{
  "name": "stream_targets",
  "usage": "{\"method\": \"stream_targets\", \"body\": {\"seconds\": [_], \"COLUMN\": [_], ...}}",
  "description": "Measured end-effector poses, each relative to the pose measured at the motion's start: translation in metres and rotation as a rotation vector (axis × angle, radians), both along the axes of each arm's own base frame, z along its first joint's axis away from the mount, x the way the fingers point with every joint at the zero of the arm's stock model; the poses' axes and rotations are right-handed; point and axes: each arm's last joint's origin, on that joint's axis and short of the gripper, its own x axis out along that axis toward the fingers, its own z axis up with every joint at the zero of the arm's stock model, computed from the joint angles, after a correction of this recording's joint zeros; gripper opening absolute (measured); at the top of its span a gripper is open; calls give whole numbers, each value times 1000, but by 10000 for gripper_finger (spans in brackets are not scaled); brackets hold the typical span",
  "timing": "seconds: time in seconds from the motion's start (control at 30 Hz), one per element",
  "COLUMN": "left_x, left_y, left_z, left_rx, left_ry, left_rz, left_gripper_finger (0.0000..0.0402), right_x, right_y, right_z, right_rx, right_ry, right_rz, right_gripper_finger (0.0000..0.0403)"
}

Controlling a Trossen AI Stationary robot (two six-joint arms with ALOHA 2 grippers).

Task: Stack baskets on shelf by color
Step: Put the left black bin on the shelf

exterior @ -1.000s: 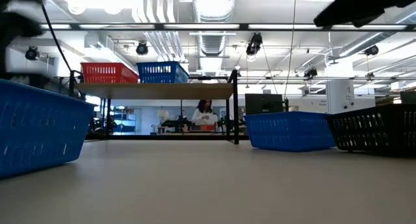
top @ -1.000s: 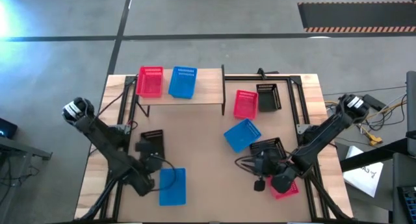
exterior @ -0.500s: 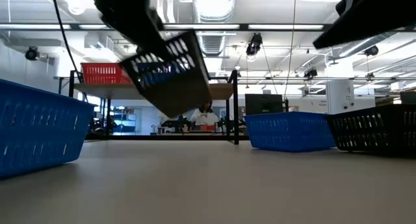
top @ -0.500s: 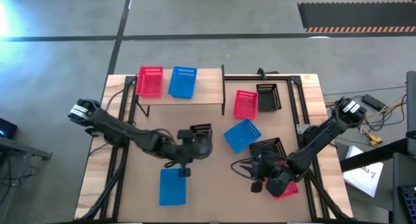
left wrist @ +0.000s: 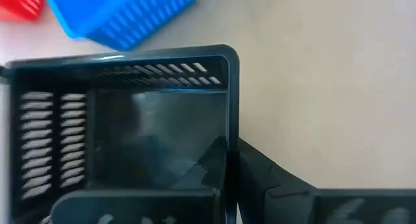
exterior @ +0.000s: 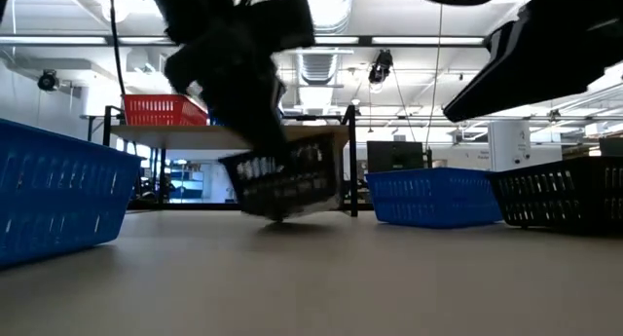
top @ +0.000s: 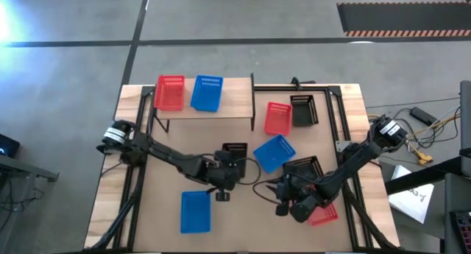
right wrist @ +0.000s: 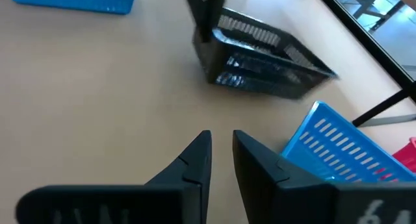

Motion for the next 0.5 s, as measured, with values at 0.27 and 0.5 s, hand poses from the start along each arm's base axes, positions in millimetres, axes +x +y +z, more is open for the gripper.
{"method": "stream_targets", "body": {"seconds": [0.27, 0.5], "left_x": [-4, 6], "left_y": [4, 67], "left_z": [110, 164], "left_rx": [69, 242], "left_ry": [-68, -167], "left_rz": [-44, 9], "left_gripper_finger": [0, 0], "right_x": [-6, -6], "right_y": [9, 8], "right_z": [1, 1], "right_rx": [26, 32], "right_ry": [-14, -21], "right_rz": [21, 9], "right_gripper_finger": [80, 76]}}
